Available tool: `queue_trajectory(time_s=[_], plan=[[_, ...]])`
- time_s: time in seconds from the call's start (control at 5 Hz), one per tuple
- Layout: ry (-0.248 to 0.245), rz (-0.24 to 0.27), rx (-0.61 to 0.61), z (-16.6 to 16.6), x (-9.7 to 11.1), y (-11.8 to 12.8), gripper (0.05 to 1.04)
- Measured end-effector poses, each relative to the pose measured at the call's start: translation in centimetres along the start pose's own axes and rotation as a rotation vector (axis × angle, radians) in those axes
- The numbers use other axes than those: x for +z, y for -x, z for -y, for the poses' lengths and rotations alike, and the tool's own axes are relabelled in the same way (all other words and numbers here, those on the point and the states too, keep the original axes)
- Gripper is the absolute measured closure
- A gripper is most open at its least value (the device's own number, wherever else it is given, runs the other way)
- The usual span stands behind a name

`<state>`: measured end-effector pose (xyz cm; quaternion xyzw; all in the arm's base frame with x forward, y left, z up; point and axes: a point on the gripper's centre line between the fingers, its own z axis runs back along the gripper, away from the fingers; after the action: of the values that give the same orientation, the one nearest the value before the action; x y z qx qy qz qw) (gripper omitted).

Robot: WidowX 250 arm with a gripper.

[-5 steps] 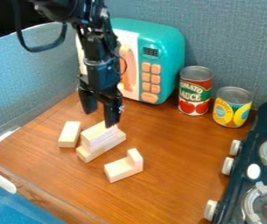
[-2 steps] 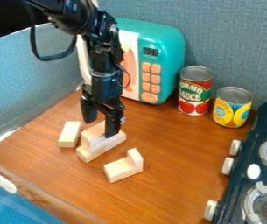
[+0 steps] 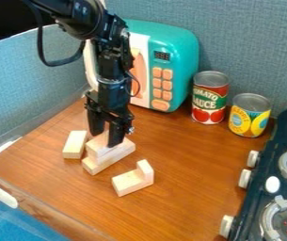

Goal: Take the block off of the tower

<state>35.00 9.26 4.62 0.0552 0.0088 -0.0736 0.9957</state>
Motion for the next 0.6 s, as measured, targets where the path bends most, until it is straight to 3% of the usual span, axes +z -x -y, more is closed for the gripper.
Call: queue_trajectory(time_s=[0.2,0.6], plan=[[0.001,0.002,0.015,0.01,0.0,-0.03,0.584],[0.015,0.012,0.024,0.2,0.31,-0.04,0.585]])
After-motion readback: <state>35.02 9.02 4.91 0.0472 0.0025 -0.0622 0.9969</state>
